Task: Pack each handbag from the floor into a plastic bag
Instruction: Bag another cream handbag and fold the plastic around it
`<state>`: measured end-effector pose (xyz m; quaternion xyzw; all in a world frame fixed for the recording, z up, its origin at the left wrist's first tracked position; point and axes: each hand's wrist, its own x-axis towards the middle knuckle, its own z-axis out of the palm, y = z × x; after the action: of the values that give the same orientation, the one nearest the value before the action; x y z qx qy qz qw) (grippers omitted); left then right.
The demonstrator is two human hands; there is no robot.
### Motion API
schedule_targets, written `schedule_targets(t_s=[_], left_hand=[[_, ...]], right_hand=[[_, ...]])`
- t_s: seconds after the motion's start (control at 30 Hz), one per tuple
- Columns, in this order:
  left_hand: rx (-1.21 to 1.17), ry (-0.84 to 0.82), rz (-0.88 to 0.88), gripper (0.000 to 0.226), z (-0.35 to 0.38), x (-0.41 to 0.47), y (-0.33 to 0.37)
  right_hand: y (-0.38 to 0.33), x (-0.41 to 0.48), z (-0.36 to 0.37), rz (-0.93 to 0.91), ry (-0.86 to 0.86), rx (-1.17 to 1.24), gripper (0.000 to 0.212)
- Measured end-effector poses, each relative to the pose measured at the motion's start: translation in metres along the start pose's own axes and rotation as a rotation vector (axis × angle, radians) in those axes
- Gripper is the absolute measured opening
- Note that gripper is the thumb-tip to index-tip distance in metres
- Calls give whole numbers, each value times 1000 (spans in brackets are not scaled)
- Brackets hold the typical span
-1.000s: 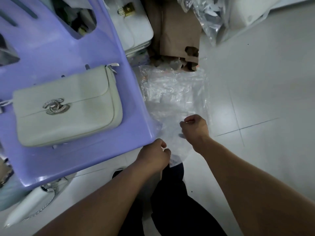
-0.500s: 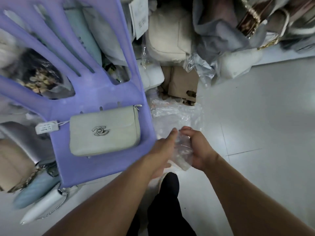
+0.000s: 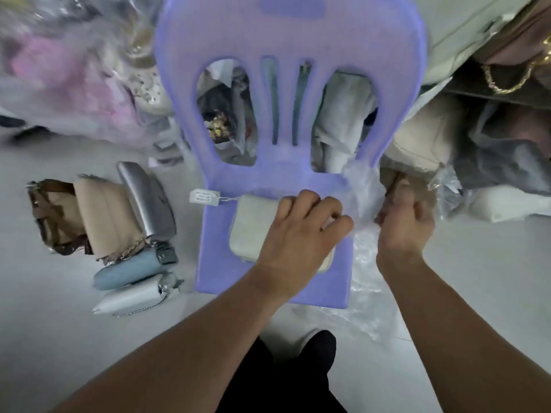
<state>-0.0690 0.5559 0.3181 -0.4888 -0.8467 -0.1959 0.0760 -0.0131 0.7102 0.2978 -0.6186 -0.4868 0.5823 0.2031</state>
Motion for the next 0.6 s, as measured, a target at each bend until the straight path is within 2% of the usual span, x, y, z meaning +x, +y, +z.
schedule_targets(t_s=[0.03,0.1,0.17,0.2,0.23,0.3,0.37,0.4,0.47,0.53,0.57,0.6], left_hand=[[29,-3,37,37,-5,-12,-9],[54,-17,80,34,-13,-37,-29],[98,-62,53,31,-23,-59,-50],[126,-87,19,31,-28,-69,-60],[143,-119,-26,33,-32,-79,-69],[129,-154,-165,30,-43,-99,-84],[124,-107,-379,22,-54,-118,-99],[140,-72,-523,27,-59,-126,-105],[150,-48,-900,40,-65,-137,-115],[93,-97,-1316,48,-65,-143,-123],[98,-133,-1433,52,-64,-145,-124],[126,-175,-1441,54,-61,-147,-123]], right_hand=[[-1,-5,10,21,-119,74,40],[0,-12,30,137,-384,64,55],[5,-19,48,220,-525,-59,75],[9,-23,57,240,-556,-133,76],[13,-28,65,253,-595,-193,70],[18,-40,79,270,-667,-248,44],[22,-53,90,289,-668,-270,27],[25,-58,95,294,-661,-275,23],[30,-69,102,308,-656,-293,20],[38,-78,106,324,-669,-340,25],[42,-82,107,328,-682,-371,26],[46,-87,107,333,-692,-400,25]])
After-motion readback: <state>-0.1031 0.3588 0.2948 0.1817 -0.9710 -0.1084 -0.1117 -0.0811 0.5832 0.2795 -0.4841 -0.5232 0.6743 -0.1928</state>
